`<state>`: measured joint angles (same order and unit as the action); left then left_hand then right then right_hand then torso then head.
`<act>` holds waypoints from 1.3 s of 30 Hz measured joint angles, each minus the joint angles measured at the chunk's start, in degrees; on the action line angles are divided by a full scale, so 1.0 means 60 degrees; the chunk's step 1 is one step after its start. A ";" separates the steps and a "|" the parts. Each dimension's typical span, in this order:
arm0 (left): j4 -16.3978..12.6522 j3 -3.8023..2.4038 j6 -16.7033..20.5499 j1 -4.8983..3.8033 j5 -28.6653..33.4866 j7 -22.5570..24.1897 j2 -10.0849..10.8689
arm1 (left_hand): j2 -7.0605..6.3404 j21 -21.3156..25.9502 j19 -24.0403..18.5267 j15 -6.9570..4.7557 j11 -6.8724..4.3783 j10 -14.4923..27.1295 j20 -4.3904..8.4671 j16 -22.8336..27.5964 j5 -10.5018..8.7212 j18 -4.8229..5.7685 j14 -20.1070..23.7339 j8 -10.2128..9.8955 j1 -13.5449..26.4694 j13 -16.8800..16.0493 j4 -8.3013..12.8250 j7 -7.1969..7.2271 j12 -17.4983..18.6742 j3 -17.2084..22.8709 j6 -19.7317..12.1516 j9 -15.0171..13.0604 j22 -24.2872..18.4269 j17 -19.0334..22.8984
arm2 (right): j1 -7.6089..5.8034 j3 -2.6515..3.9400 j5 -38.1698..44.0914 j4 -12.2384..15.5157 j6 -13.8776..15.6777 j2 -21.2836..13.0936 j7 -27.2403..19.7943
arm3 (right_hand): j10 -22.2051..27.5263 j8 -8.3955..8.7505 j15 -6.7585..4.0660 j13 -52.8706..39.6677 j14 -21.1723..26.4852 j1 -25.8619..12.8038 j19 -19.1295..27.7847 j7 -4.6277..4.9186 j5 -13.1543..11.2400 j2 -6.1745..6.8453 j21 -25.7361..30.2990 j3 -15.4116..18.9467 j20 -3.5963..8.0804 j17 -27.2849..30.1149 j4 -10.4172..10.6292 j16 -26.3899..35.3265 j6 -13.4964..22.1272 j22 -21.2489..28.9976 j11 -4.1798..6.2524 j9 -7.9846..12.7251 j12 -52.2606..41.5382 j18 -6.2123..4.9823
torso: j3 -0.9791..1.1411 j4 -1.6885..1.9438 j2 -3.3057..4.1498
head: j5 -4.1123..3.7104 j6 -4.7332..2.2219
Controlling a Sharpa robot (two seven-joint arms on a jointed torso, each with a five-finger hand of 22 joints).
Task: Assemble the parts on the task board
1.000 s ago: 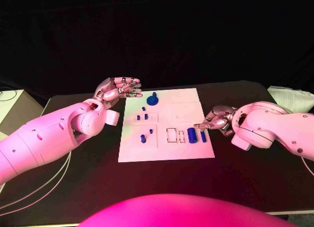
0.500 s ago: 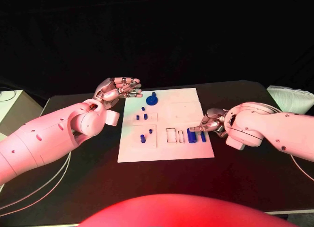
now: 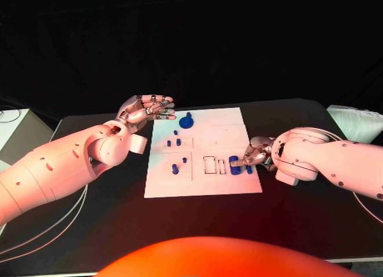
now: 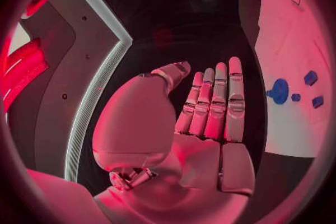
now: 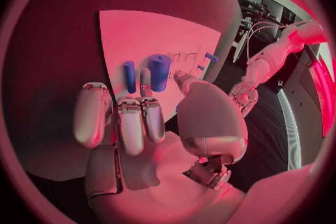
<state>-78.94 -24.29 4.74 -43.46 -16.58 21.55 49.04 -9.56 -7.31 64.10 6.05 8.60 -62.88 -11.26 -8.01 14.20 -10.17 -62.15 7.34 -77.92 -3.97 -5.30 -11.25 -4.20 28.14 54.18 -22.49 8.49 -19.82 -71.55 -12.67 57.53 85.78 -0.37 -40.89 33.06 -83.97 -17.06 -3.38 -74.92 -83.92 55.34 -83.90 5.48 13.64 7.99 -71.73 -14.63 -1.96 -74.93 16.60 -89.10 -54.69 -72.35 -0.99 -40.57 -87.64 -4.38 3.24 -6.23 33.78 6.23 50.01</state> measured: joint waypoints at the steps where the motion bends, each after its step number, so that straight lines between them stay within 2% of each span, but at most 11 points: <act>1: 0.0000 0.0000 -0.0006 0.0000 0.0000 -0.0004 0.0000 | 0.0000 0.0000 0.0000 0.0000 0.0000 0.0000 0.0000 0.0000 0.0000 0.0000 0.0000 0.0000 0.0000 0.0000 0.0000 0.0000 0.0000 0.0000 0.0000 0.0000 -0.0007 -0.0006 | 0.0016 0.0000 0.0026 -0.0016 -0.0006 0.0015 0.0002 | 0.0000 -0.0006 0.0000 0.0000 0.0000 -0.0002 0.0000 0.0000 0.0000 0.0002 0.0000 0.0000 0.0000 0.0000 0.0000 0.0000 0.0000 0.0000 0.0000 -0.0006 0.0000 0.0000 | -0.0003 -0.0002 0.0000 | 0.0000 0.0000; 9: -0.0005 0.0000 -0.0069 0.0000 0.0000 -0.0048 0.0008 | 0.0000 0.0000 0.0000 0.0000 0.0000 0.0000 0.0000 0.0000 0.0000 0.0000 0.0000 0.0000 0.0000 0.0000 -0.0026 0.0000 0.0000 -0.0027 0.0000 0.0009 -0.0019 -0.0007 | 0.0165 -0.0002 0.0331 -0.0268 -0.0043 0.0213 0.0011 | 0.0000 -0.0043 0.0000 0.0000 0.0000 -0.0038 0.0000 -0.0001 -0.0037 0.0038 0.0000 0.0026 0.0000 0.0000 -0.0026 0.0000 -0.0002 0.0012 0.0000 -0.0072 0.0047 0.0000 | -0.0006 0.0005 0.0000 | 0.0030 0.0000; 15: -0.0005 0.0000 -0.0101 0.0000 0.0000 -0.0075 0.0023 | 0.0000 0.0000 0.0000 0.0000 0.0000 0.0000 0.0000 0.0000 0.0000 0.0000 0.0000 0.0000 0.0000 0.0000 -0.0026 0.0000 0.0000 -0.0026 0.0000 0.0009 -0.0019 -0.0015 | 0.0212 0.0025 0.0520 -0.0434 -0.0044 0.0351 0.0008 | 0.0001 -0.0165 0.0000 0.0001 0.0000 -0.0038 0.0000 -0.0054 -0.0081 0.0038 0.0001 0.0083 0.0000 0.0001 -0.0030 0.0000 0.0009 0.0012 0.0001 -0.0153 0.0047 0.0000 | -0.0006 0.0016 0.0001 | 0.0066 0.0000; 25: -0.0003 0.0000 -0.0136 0.0000 0.0002 -0.0105 0.0025 | 0.0000 0.0001 0.0000 0.0000 0.0000 0.0000 0.0000 0.0001 0.0000 0.0000 0.0000 0.0000 0.0000 0.0000 -0.0026 0.0000 0.0001 -0.0026 0.0000 0.0009 -0.0018 -0.0019 | 0.0271 0.0056 0.0734 -0.0539 -0.0015 0.0528 -0.0004 | 0.0000 -0.0163 0.0000 0.0002 -0.0001 -0.0025 0.0000 -0.0081 -0.0222 0.0051 0.0001 0.0185 -0.0001 0.0002 -0.0026 0.0000 -0.0019 -0.0007 0.0002 -0.0293 0.0046 0.0000 | 0.0005 0.0002 0.0009 | 0.0089 0.0000; 26: -0.0003 0.0000 -0.0139 0.0000 0.0002 -0.0108 0.0025 | 0.0000 0.0001 0.0000 0.0000 0.0000 0.0000 0.0000 0.0001 0.0000 0.0001 0.0000 0.0000 0.0000 0.0001 -0.0026 0.0000 0.0001 -0.0026 0.0000 0.0008 -0.0018 -0.0018 | 0.0277 0.0057 0.0746 -0.0541 -0.0009 0.0533 -0.0005 | 0.0001 -0.0163 0.0000 0.0002 0.0000 0.0102 0.0000 -0.0071 -0.0163 0.0090 0.0001 0.0198 0.0000 0.0002 -0.0039 0.0000 -0.0005 -0.0018 0.0002 -0.0393 0.0046 -0.0001 | 0.0005 0.0000 0.0009 | 0.0090 0.0000; 29: -0.0002 0.0000 -0.0145 0.0000 0.0002 -0.0116 0.0025 | 0.0000 0.0001 0.0000 0.0000 0.0000 0.0000 0.0000 0.0001 0.0000 0.0000 0.0000 0.0000 0.0000 0.0001 -0.0052 0.0000 0.0001 -0.0001 0.0000 0.0008 -0.0029 -0.0018 | 0.0292 0.0068 0.0760 -0.0524 0.0029 0.0551 -0.0032 | 0.0001 -0.0162 0.0000 0.0002 0.0000 0.0529 0.0000 -0.0063 0.0609 0.0064 0.0001 0.0085 -0.0001 0.0002 -0.0147 0.0000 0.0146 -0.0073 0.0002 -0.0578 0.0046 -0.0001 | 0.0005 -0.0005 0.0007 | 0.0098 0.0000; 32: -0.0001 0.0000 -0.0151 0.0000 0.0002 -0.0125 0.0025 | 0.0000 0.0001 0.0000 0.0000 0.0000 0.0000 0.0000 0.0001 0.0000 0.0000 0.0000 0.0000 0.0000 0.0001 -0.0053 0.0000 0.0001 0.0001 0.0000 0.0008 -0.0030 -0.0018 | 0.0309 0.0071 0.0751 -0.0475 0.0106 0.0563 -0.0087 | 0.0001 -0.0091 0.0000 0.0002 0.0000 0.0893 0.0000 -0.0027 0.0741 -0.0033 0.0001 -0.0333 0.0000 0.0002 -0.0288 0.0000 0.0247 -0.0098 0.0002 -0.0716 0.0046 -0.0001 | 0.0005 -0.0010 0.0005 | 0.0110 0.0000; 34: 0.0001 0.0000 -0.0154 0.0000 0.0002 -0.0131 0.0024 | 0.0000 0.0001 0.0000 0.0000 0.0000 0.0000 0.0000 0.0001 0.0000 0.0000 0.0000 0.0000 0.0000 0.0001 -0.0053 0.0000 0.0001 0.0001 0.0000 0.0008 -0.0030 -0.0028 | 0.0318 0.0071 0.0715 -0.0456 0.0160 0.0560 -0.0111 | 0.0000 -0.0072 0.0000 0.0002 -0.0001 0.1037 0.0000 -0.0021 0.0923 0.0022 0.0001 -0.0575 -0.0001 0.0002 -0.0331 0.0000 0.0253 -0.0129 0.0003 -0.0783 0.0046 -0.0002 | 0.0005 -0.0011 0.0003 | 0.0113 0.0000; 37: 0.0002 0.0000 -0.0159 0.0000 0.0002 -0.0141 0.0023 | 0.0000 0.0001 0.0000 0.0000 0.0000 0.0000 0.0000 0.0001 0.0000 0.0000 0.0000 0.0000 0.0000 0.0000 -0.0053 0.0000 0.0001 0.0001 0.0000 0.0008 -0.0030 -0.0029 | 0.0329 0.0065 0.0602 -0.0418 0.0262 0.0531 -0.0138 | -0.0022 -0.0037 0.0002 0.0003 -0.0002 0.1305 0.0000 -0.0056 0.1460 0.0140 0.0001 -0.0776 -0.0001 0.0002 -0.0158 0.0000 0.0218 -0.0151 0.0023 -0.0870 0.0046 -0.0001 | 0.0004 -0.0010 -0.0002 | 0.0114 0.0000; 39: 0.0005 0.0000 -0.0163 0.0000 0.0002 -0.0151 0.0023 | 0.0000 0.0001 0.0000 0.0000 0.0000 0.0000 0.0000 0.0001 0.0000 0.0000 0.0000 0.0000 0.0000 0.0001 -0.0053 0.0000 0.0004 0.0001 0.0000 0.0008 -0.0030 -0.0029 | 0.0336 0.0061 0.0509 -0.0382 0.0343 0.0495 -0.0144 | -0.0023 0.0020 0.0003 0.0003 -0.0003 0.1327 0.0000 -0.0067 0.1738 0.0162 0.0001 -0.1032 -0.0001 0.0002 0.0098 0.0000 0.0207 -0.0182 0.0024 -0.0968 0.0047 -0.0001 | 0.0002 -0.0011 -0.0003 | 0.0114 0.0000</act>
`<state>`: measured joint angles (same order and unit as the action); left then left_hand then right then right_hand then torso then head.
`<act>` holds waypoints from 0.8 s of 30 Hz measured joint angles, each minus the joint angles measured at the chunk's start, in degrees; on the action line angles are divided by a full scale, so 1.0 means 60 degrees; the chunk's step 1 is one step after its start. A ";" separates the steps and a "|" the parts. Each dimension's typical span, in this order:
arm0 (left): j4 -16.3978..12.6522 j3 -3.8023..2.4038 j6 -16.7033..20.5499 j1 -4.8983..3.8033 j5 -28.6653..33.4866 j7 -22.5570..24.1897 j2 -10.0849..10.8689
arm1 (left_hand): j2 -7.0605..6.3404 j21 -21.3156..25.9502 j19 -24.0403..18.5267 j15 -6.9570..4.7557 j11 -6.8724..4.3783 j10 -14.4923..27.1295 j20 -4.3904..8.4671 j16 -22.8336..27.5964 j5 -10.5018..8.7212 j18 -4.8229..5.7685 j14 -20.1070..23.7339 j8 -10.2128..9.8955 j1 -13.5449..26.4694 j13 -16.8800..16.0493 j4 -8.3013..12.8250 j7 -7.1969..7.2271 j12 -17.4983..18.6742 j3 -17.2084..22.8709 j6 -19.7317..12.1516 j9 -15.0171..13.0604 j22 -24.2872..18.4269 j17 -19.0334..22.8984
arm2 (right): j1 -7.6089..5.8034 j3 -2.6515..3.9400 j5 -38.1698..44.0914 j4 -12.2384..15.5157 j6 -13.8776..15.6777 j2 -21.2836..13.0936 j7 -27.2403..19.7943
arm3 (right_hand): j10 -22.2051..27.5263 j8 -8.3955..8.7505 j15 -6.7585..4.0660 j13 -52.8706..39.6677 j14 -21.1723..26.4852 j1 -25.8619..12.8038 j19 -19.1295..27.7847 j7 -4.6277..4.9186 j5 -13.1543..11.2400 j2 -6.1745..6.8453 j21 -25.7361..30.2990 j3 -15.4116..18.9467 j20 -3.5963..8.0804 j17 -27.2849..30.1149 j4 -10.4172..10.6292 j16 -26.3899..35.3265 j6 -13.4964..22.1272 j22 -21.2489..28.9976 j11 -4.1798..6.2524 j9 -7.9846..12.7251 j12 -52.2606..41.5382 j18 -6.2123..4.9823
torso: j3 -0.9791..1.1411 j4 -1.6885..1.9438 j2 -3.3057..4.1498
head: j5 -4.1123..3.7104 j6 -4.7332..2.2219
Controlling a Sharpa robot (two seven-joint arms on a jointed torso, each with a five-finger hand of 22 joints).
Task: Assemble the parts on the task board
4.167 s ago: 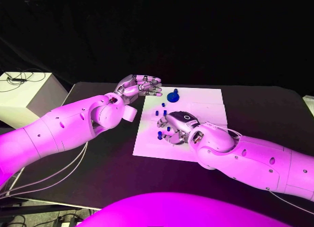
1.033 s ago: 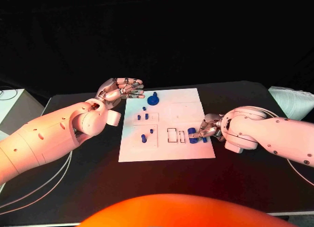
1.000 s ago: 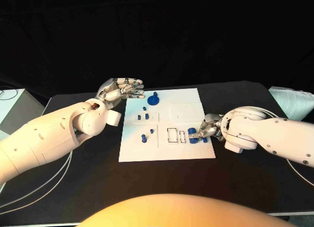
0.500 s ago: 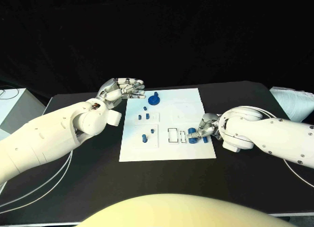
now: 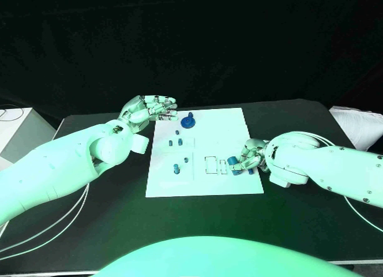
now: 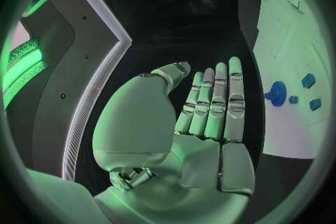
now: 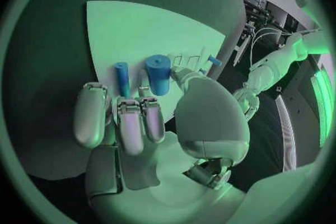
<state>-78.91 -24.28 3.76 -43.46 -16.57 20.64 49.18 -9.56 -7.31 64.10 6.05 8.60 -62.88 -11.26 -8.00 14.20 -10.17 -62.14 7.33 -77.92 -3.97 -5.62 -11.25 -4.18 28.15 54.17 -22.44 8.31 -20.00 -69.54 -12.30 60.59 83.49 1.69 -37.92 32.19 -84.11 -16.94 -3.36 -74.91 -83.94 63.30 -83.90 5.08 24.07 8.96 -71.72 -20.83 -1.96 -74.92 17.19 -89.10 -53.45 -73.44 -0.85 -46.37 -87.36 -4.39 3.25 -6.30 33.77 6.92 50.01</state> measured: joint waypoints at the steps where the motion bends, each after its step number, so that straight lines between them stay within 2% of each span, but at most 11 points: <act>1: 0.0001 0.0000 -0.0002 0.0000 0.0000 -0.0006 0.0000 | 0.0000 0.0000 0.0000 0.0000 0.0000 0.0000 0.0000 0.0000 0.0000 0.0000 0.0000 0.0000 0.0000 0.0000 0.0000 0.0000 0.0001 0.0000 0.0000 0.0003 0.0000 0.0000 | 0.0002 -0.0001 -0.0044 0.0020 0.0033 -0.0021 -0.0005 | 0.0000 0.0039 0.0000 0.0000 0.0000 0.0000 0.0000 -0.0004 0.0038 0.0000 0.0000 -0.0088 0.0000 0.0000 0.0089 0.0000 -0.0004 -0.0012 0.0000 -0.0024 0.0000 0.0000 | -0.0001 0.0004 0.0000 | 0.0001 0.0000; 8: 0.0004 0.0000 -0.0023 0.0000 0.0000 -0.0059 0.0009 | 0.0000 0.0000 0.0000 0.0000 0.0000 0.0000 0.0000 0.0000 0.0000 0.0000 0.0000 0.0000 0.0000 0.0000 0.0000 0.0000 0.0001 0.0000 0.0000 0.0008 0.0000 0.0001 | 0.0005 -0.0005 -0.0423 0.0213 0.0232 -0.0232 -0.0033 | 0.0001 0.0094 0.0000 0.0000 0.0000 -0.0003 0.0000 -0.0020 0.0089 -0.0003 0.0000 -0.0245 0.0000 0.0001 0.0244 0.0000 0.0003 -0.0020 0.0000 -0.0136 0.0049 0.0000 | -0.0011 0.0012 0.0000 | 0.0050 0.0000; 13: 0.0017 0.0000 -0.0064 0.0001 0.0011 -0.0097 0.0022 | 0.0000 0.0000 0.0000 0.0000 0.0000 0.0000 0.0000 0.0000 0.0000 0.0000 0.0000 0.0000 0.0000 0.0000 0.0000 0.0000 0.0001 0.0000 0.0000 0.0008 -0.0010 0.0000 | -0.0033 -0.0033 -0.0921 0.0403 0.0293 -0.0384 -0.0020 | 0.0002 0.0064 0.0000 0.0001 0.0000 -0.0188 0.0000 0.0024 -0.0102 -0.0081 0.0000 -0.0283 0.0000 0.0000 0.0232 0.0000 -0.0048 -0.0030 -0.0001 -0.0191 0.0049 0.0000 | -0.0013 0.0008 -0.0003 | 0.0081 0.0000; 14: 0.0019 0.0000 -0.0075 0.0000 0.0015 -0.0105 0.0024 | 0.0000 0.0000 0.0000 0.0000 0.0000 0.0000 0.0000 0.0001 0.0000 0.0000 0.0000 0.0000 0.0000 0.0000 0.0000 0.0000 0.0001 0.0000 0.0000 0.0008 -0.0010 -0.0006 | -0.0058 -0.0033 -0.1025 0.0439 0.0300 -0.0396 -0.0014 | 0.0002 0.0050 0.0000 0.0001 0.0000 -0.0342 0.0000 0.0022 -0.0215 -0.0072 0.0000 -0.0380 0.0000 0.0001 0.0186 0.0000 -0.0051 -0.0035 -0.0002 -0.0288 0.0049 0.0000 | -0.0013 0.0008 -0.0003 | 0.0087 0.0000; 16: 0.0025 0.0000 -0.0104 0.0000 0.0026 -0.0124 0.0025 | 0.0000 0.0000 0.0000 0.0000 0.0000 0.0000 0.0000 0.0001 0.0000 0.0000 0.0000 0.0000 0.0000 0.0000 0.0000 0.0000 0.0001 0.0000 0.0000 0.0008 -0.0010 -0.0008 | -0.0141 -0.0019 -0.1265 0.0534 0.0321 -0.0418 -0.0007 | 0.0003 0.0048 0.0000 0.0001 0.0000 -0.0537 0.0000 0.0021 -0.0465 0.0001 0.0000 -0.0766 0.0000 0.0001 -0.0177 0.0000 -0.0052 -0.0035 -0.0002 -0.0322 0.0049 0.0000 | -0.0015 0.0010 -0.0002 | 0.0100 0.0000; 18: 0.0029 0.0000 -0.0134 0.0000 0.0041 -0.0140 0.0024 | 0.0000 0.0000 0.0000 0.0000 0.0000 0.0000 0.0000 0.0002 0.0000 0.0000 0.0000 0.0000 0.0000 0.0000 0.0000 0.0000 0.0001 0.0000 0.0000 0.0008 -0.0010 -0.0008 | -0.0211 0.0008 -0.1479 0.0627 0.0343 -0.0429 -0.0004 | 0.0003 0.0046 0.0000 -0.0002 0.0000 -0.0607 0.0000 0.0016 -0.0692 0.0070 0.0000 -0.0829 0.0000 0.0001 -0.0240 0.0000 -0.0057 -0.0035 -0.0002 -0.0372 0.0049 0.0000 | -0.0014 0.0011 -0.0002 | 0.0111 0.0000; 19: 0.0031 0.0000 -0.0148 0.0000 0.0049 -0.0146 0.0023 | 0.0000 0.0000 0.0000 0.0000 0.0000 0.0000 0.0000 0.0004 0.0000 0.0000 0.0000 0.0000 0.0000 0.0000 0.0000 0.0000 0.0001 0.0000 0.0000 0.0008 -0.0010 -0.0008 | -0.0233 0.0014 -0.1564 0.0664 0.0353 -0.0428 -0.0003 | 0.0003 0.0046 0.0000 -0.0005 0.0000 -0.0688 0.0000 0.0015 -0.0772 0.0109 0.0000 -0.1077 0.0000 0.0001 -0.0487 0.0000 -0.0059 -0.0035 -0.0002 -0.0374 0.0049 0.0001 | -0.0015 0.0012 -0.0002 | 0.0116 0.0000; 23: 0.0045 0.0002 -0.0202 0.0000 0.0073 -0.0170 0.0014 | 0.0000 0.0000 0.0000 0.0035 0.0000 0.0000 0.0000 0.0005 0.0000 0.0000 0.0035 0.0000 0.0000 0.0000 0.0000 0.0000 0.0001 0.0000 0.0000 0.0016 -0.0018 -0.0008 | -0.0266 0.0016 -0.1854 0.0764 0.0371 -0.0333 0.0005 | 0.0003 0.0046 0.0000 -0.0007 0.0000 -0.0714 0.0000 0.0011 -0.0839 0.0104 0.0000 -0.1146 0.0000 0.0001 -0.0556 0.0000 -0.0062 -0.0043 -0.0003 -0.0374 0.0049 0.0000 | -0.0014 0.0011 0.0004 | 0.0153 0.0000; 24: 0.0047 0.0002 -0.0213 0.0000 0.0077 -0.0175 0.0012 | 0.0000 0.0000 0.0000 0.0035 0.0000 0.0000 0.0000 0.0005 0.0000 0.0000 0.0035 0.0000 0.0000 0.0000 0.0000 0.0000 0.0001 0.0000 0.0000 0.0016 -0.0018 -0.0008 | -0.0269 0.0016 -0.1905 0.0765 0.0372 -0.0281 0.0008 | 0.0003 0.0047 0.0000 -0.0007 0.0000 -0.0767 0.0000 0.0010 -0.0839 0.0157 0.0000 -0.1147 0.0000 0.0001 -0.0557 0.0000 -0.0063 -0.0044 -0.0003 -0.0377 0.0049 0.0000 | -0.0013 0.0009 0.0008 | 0.0163 0.0000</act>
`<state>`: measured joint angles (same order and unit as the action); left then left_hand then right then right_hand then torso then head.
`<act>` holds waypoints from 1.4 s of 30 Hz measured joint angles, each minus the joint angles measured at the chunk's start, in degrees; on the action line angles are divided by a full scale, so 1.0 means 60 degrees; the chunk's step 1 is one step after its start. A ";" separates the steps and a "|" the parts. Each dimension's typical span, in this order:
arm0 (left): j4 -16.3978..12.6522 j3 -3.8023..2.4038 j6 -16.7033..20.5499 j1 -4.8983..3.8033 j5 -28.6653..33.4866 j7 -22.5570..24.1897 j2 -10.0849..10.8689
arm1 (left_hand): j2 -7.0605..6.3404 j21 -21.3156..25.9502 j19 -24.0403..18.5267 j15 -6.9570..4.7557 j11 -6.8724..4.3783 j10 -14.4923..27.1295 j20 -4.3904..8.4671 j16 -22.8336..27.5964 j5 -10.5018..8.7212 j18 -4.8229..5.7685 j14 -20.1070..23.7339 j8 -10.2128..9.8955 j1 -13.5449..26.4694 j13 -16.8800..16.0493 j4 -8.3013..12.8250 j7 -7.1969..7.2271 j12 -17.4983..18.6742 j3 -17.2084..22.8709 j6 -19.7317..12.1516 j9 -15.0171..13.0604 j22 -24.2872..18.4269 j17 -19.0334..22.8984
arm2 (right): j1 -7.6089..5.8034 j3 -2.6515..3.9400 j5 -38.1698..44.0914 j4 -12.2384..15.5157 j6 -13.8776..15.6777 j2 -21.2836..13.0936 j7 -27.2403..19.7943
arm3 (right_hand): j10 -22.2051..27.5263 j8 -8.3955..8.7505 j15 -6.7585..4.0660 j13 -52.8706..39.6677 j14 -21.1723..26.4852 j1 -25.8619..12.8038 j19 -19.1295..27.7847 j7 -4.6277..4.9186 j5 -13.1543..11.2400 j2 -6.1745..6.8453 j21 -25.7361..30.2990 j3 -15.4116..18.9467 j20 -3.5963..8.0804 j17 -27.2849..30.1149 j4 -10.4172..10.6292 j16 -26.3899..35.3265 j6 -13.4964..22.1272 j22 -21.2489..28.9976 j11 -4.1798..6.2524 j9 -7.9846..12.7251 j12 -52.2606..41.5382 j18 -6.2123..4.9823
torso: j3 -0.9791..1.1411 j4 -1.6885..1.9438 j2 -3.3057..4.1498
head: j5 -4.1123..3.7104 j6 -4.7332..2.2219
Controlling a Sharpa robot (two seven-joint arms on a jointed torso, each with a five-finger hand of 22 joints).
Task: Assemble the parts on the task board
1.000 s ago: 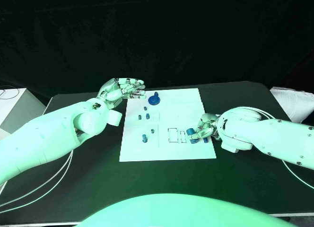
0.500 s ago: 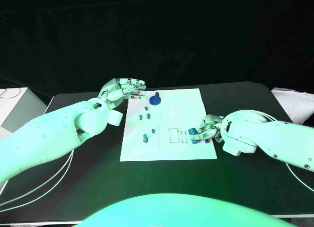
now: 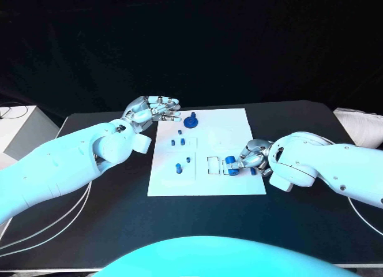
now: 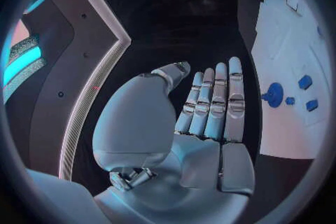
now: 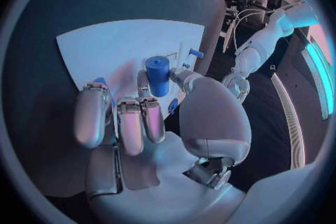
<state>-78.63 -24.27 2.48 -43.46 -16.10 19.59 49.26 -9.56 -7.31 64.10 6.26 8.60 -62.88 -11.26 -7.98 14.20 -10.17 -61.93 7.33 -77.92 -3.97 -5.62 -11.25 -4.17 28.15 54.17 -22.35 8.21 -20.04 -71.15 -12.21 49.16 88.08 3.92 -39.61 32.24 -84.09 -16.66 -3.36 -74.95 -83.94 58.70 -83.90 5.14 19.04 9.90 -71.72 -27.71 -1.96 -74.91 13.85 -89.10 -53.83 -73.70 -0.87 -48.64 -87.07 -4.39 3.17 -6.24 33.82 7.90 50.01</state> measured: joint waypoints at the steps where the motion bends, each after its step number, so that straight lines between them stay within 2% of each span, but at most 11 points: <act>1: 0.0002 0.0001 -0.0013 0.0000 0.0006 -0.0007 -0.0002 | 0.0000 0.0000 0.0000 0.0000 0.0000 0.0000 0.0000 0.0000 0.0000 0.0000 0.0000 0.0000 0.0000 0.0000 0.0000 -0.0022 0.0000 0.0000 -0.0022 0.0000 0.0000 0.0000 | -0.0003 0.0000 -0.0054 -0.0002 0.0001 0.0075 0.0004 | 0.0000 0.0000 0.0000 0.0000 0.0000 -0.0008 0.0000 -0.0001 -0.0019 0.0008 0.0000 -0.0002 0.0000 0.0000 -0.0002 0.0000 -0.0001 0.0000 0.0000 -0.0007 0.0000 0.0000 | 0.0002 -0.0004 0.0001 | 0.0006 0.0000; 5: 0.0000 0.0003 -0.0053 0.0000 0.0017 -0.0022 -0.0023 | 0.0000 0.0000 0.0000 0.0000 0.0000 0.0000 0.0000 0.0000 0.0000 0.0000 0.0000 0.0000 0.0000 0.0000 0.0000 -0.0036 0.0000 0.0000 -0.0036 0.0000 0.0000 0.0000 | -0.0005 0.0000 -0.0151 -0.0072 0.0011 0.0293 0.0012 | 0.0000 0.0000 0.0000 0.0000 0.0000 -0.0133 0.0000 -0.0008 -0.0052 0.0009 0.0000 -0.0011 0.0000 0.0000 -0.0024 0.0000 -0.0009 0.0000 0.0000 -0.0035 0.0041 0.0000 | 0.0005 -0.0013 0.0003 | 0.0015 0.0000; 7: -0.0008 0.0003 -0.0069 0.0000 0.0022 -0.0027 -0.0028 | 0.0000 0.0000 0.0000 0.0000 0.0000 0.0000 0.0000 0.0000 0.0000 0.0000 0.0000 0.0000 0.0000 0.0000 0.0000 -0.0036 0.0000 0.0000 -0.0036 0.0000 0.0000 0.0000 | -0.0004 0.0000 -0.0156 -0.0138 0.0025 0.0368 0.0019 | 0.0000 0.0008 0.0000 0.0001 0.0000 -0.0149 0.0000 -0.0014 -0.0085 0.0024 0.0000 -0.0249 0.0000 0.0000 -0.0310 0.0000 -0.0015 0.0000 -0.0001 -0.0035 0.0040 0.0000 | 0.0012 -0.0010 0.0005 | 0.0016 0.0000; 9: -0.0012 0.0003 -0.0084 0.0000 0.0026 -0.0032 -0.0030 | 0.0000 0.0000 0.0000 0.0000 0.0000 0.0000 0.0000 0.0000 0.0000 0.0000 0.0000 0.0000 0.0000 0.0000 0.0000 -0.0036 0.0000 0.0000 -0.0036 0.0000 0.0000 0.0001 | 0.0001 0.0000 -0.0141 -0.0204 0.0046 0.0452 0.0030 | 0.0001 0.0009 0.0000 0.0001 0.0000 -0.0198 0.0000 0.0005 -0.0091 0.0073 0.0000 -0.0250 0.0000 0.0000 -0.0311 0.0000 -0.0034 0.0000 -0.0001 -0.0035 0.0041 -0.0001 | 0.0016 -0.0009 0.0006 | 0.0022 0.0000; 11: -0.0012 0.0003 -0.0096 0.0000 0.0029 -0.0036 -0.0030 | 0.0000 0.0000 0.0000 0.0000 0.0000 0.0000 0.0000 0.0000 0.0000 0.0000 0.0000 0.0000 0.0000 0.0000 0.0000 -0.0036 0.0000 0.0000 -0.0036 -0.0001 0.0000 0.0001 | 0.0012 -0.0001 -0.0071 -0.0255 0.0080 0.0544 0.0040 | 0.0001 0.0058 0.0000 0.0001 0.0000 -0.0268 0.0000 0.0019 -0.0083 0.0065 0.0000 -0.0368 0.0000 0.0001 -0.0481 0.0000 -0.0049 0.0000 0.0000 -0.0035 0.0041 0.0000 | 0.0016 -0.0009 0.0005 | 0.0029 0.0000; 18: -0.0012 0.0004 -0.0129 0.0000 0.0032 -0.0043 -0.0051 | 0.0000 0.0000 0.0000 0.0000 0.0000 0.0000 0.0000 0.0000 0.0000 0.0000 0.0000 0.0000 0.0000 0.0000 0.0000 -0.0036 0.0000 0.0000 -0.0036 -0.0001 0.0000 0.0001 | 0.0050 -0.0001 0.0364 -0.0400 0.0239 0.0786 0.0062 | 0.0001 0.0085 0.0000 0.0002 0.0000 -0.0330 0.0000 0.0019 -0.0014 0.0104 0.0000 -0.0356 0.0000 0.0001 -0.0498 0.0000 -0.0049 0.0001 -0.0001 -0.0067 0.0040 -0.0001 | 0.0023 -0.0008 0.0007 | 0.0049 0.0000; 20: -0.0012 0.0005 -0.0135 0.0000 0.0032 -0.0044 -0.0053 | 0.0000 0.0000 0.0000 0.0000 0.0000 0.0000 0.0000 0.0000 0.0000 0.0000 0.0000 0.0000 0.0000 0.0000 0.0000 -0.0036 0.0000 0.0000 -0.0036 -0.0001 0.0001 0.0001 | 0.0055 -0.0001 0.0508 -0.0447 0.0276 0.0837 0.0068 | 0.0001 0.0104 0.0000 0.0002 0.0000 -0.0380 0.0000 0.0019 -0.0011 0.0154 0.0000 -0.0644 0.0000 0.0001 -0.0808 0.0000 -0.0049 0.0001 -0.0001 -0.0068 0.0040 0.0000 | 0.0023 -0.0008 0.0007 | 0.0053 0.0000; 24: -0.0012 0.0005 -0.0147 0.0000 0.0032 -0.0046 -0.0053 | 0.0029 0.0044 0.0000 0.0000 0.0000 0.0000 0.0000 0.0000 0.0000 0.0000 0.0000 0.0000 0.0029 0.0000 -0.0026 -0.0036 0.0000 0.0027 -0.0036 0.0005 -0.0012 -0.0009 | 0.0065 -0.0001 0.0853 -0.0590 0.0334 0.0950 0.0088 | 0.0001 0.0104 0.0000 0.0003 0.0000 -0.0550 0.0000 0.0019 -0.0010 0.0224 0.0000 -0.0660 0.0000 0.0001 -0.0959 0.0000 -0.0049 -0.0011 -0.0001 -0.0078 0.0040 0.0000 | 0.0021 -0.0008 0.0007 | 0.0070 0.0000; 35: -0.0014 0.0005 -0.0169 0.0000 0.0033 -0.0051 -0.0058 | 0.0039 0.0044 0.0000 -0.0001 0.0000 0.0000 0.0000 0.0000 0.0000 0.0000 0.0000 0.0000 0.0040 0.0000 -0.0026 -0.0035 0.0000 0.0027 -0.0036 0.0007 -0.0014 -0.0013 | 0.0158 0.0000 0.1440 -0.0653 0.0333 0.1157 0.0117 | 0.0002 0.0104 0.0000 0.0004 0.0000 -0.0599 0.0000 0.0019 -0.0010 0.0273 0.0000 -0.0647 0.0000 0.0001 -0.0946 0.0000 -0.0049 -0.0024 -0.0001 -0.0125 0.0040 0.0000 | 0.0016 0.0002 0.0007 | 0.0134 0.0000; 42: -0.0018 0.0005 -0.0178 0.0000 0.0034 -0.0056 -0.0053 | 0.0039 0.0044 0.0000 -0.0001 0.0000 0.0000 0.0000 0.0000 0.0000 0.0000 0.0000 0.0000 0.0039 0.0000 -0.0054 -0.0035 0.0000 -0.0001 -0.0035 0.0007 -0.0014 -0.0013 | 0.0172 0.0000 0.1580 -0.0628 0.0308 0.1184 0.0125 | 0.0002 0.0129 0.0000 0.0004 0.0000 -0.0637 0.0000 0.0020 -0.0011 0.0235 0.0000 -0.0613 0.0000 0.0001 -0.0912 0.0000 -0.0048 -0.0030 -0.0001 -0.0108 0.0040 0.0000 | 0.0012 -0.0014 0.0001 | 0.0189 -0.0001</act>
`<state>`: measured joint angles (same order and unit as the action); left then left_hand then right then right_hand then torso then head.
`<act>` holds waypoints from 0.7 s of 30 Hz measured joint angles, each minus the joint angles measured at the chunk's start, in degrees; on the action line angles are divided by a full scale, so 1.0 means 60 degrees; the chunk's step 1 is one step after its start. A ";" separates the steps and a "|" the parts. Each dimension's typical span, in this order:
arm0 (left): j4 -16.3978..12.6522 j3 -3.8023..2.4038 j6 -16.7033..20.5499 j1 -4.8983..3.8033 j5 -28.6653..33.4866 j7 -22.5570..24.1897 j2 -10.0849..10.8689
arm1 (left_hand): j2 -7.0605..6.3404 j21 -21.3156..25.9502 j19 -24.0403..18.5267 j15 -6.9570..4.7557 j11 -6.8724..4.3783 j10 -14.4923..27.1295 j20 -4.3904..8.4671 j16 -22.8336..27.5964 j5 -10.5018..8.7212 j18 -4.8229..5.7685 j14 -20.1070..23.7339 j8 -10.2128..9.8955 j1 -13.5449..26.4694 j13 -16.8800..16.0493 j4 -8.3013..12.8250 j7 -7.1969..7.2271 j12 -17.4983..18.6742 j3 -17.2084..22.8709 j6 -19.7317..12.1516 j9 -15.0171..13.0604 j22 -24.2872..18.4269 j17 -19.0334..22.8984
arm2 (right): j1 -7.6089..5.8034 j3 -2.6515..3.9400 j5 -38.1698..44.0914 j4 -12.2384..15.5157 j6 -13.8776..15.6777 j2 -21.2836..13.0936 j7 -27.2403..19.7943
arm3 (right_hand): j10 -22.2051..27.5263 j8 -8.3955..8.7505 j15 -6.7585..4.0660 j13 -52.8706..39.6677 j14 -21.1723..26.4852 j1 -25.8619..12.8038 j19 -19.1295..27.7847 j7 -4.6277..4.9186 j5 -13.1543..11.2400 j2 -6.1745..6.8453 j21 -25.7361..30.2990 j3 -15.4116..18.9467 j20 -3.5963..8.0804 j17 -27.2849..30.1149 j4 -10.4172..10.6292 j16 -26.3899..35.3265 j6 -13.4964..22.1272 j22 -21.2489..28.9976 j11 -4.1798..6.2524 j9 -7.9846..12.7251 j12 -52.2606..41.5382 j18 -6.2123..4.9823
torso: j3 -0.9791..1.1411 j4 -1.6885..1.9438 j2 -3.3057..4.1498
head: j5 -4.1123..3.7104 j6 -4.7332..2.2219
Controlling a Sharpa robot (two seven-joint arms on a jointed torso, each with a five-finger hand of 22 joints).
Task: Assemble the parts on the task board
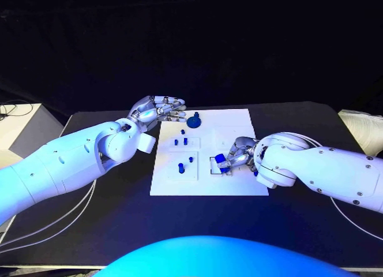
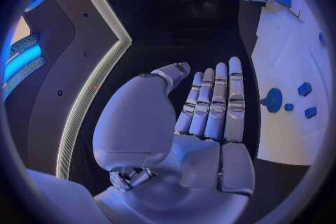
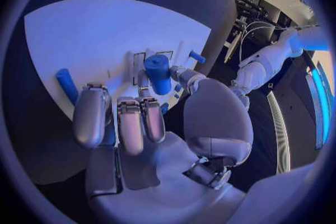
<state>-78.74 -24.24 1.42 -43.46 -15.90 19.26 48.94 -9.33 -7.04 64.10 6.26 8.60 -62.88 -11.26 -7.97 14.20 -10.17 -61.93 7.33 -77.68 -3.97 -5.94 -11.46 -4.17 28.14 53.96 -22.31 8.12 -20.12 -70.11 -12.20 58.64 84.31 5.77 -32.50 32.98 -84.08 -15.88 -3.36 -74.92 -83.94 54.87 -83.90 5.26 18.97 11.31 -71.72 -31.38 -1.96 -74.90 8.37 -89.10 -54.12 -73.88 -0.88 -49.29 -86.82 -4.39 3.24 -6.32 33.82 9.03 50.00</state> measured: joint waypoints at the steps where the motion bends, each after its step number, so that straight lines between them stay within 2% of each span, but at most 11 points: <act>1: -0.0001 0.0000 -0.0002 0.0000 0.0000 -0.0001 0.0000 | 0.0000 0.0000 0.0000 0.0000 0.0000 0.0000 0.0000 0.0000 0.0000 0.0000 0.0000 0.0000 0.0000 0.0000 0.0000 0.0000 0.0000 0.0000 0.0000 0.0000 0.0000 0.0000 | 0.0001 0.0000 0.0011 -0.0001 -0.0003 0.0007 0.0001 | 0.0000 0.0000 0.0000 0.0000 0.0000 -0.0038 0.0000 0.0000 0.0000 0.0038 0.0000 0.0000 0.0000 0.0000 0.0000 0.0000 0.0000 -0.0002 0.0000 0.0001 0.0000 0.0000 | -0.0001 0.0000 0.0000 | 0.0002 0.0000; 11: -0.0008 0.0000 -0.0023 0.0000 0.0001 -0.0019 0.0009 | 0.0000 0.0000 0.0000 0.0000 0.0000 0.0000 0.0000 0.0000 0.0000 0.0000 0.0000 0.0000 0.0000 0.0000 0.0000 0.0000 0.0000 0.0000 0.0000 -0.0001 0.0001 0.0001 | 0.0005 0.0008 0.0073 -0.0069 -0.0025 0.0080 0.0002 | 0.0000 0.0000 0.0000 0.0001 0.0000 -0.0038 0.0000 0.0001 -0.0044 0.0038 0.0000 0.0053 0.0000 -0.0008 0.0003 0.0000 0.0001 -0.0001 0.0000 0.0001 0.0033 0.0000 | 0.0001 0.0004 -0.0001 | 0.0015 0.0000; 21: -0.0011 0.0000 -0.0053 0.0000 0.0001 -0.0051 0.0012 | 0.0000 0.0000 0.0000 0.0000 0.0000 0.0000 0.0000 0.0000 0.0000 -0.0001 0.0000 0.0000 0.0000 0.0001 0.0001 0.0000 0.0000 0.0000 0.0000 0.0008 -0.0015 -0.0013 | 0.0010 0.0008 0.0082 -0.0089 -0.0045 0.0132 0.0002 | 0.0000 -0.0001 0.0000 0.0001 0.0000 -0.0137 0.0000 0.0001 -0.0080 0.0136 0.0000 0.0169 0.0000 -0.0007 0.0069 0.0000 0.0000 -0.0011 0.0000 -0.0032 0.0033 0.0000 | 0.0005 0.0005 0.0001 | 0.0038 0.0000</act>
<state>-78.80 -24.24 1.10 -43.45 -15.89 18.95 49.01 -9.33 -7.04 64.10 6.25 8.60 -62.88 -11.26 -7.97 14.20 -10.17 -61.94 7.33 -77.68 -3.96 -5.94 -11.46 -4.17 28.14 53.96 -22.26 8.03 -20.20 -70.05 -12.15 59.13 83.78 5.50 -31.71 32.99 -84.08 -15.89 -3.36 -74.92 -83.95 54.05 -83.90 5.27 18.49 12.13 -71.72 -30.37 -1.96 -74.94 8.79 -89.10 -54.11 -73.95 -0.88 -49.48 -86.62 -4.39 3.27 -6.30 33.83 9.26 50.00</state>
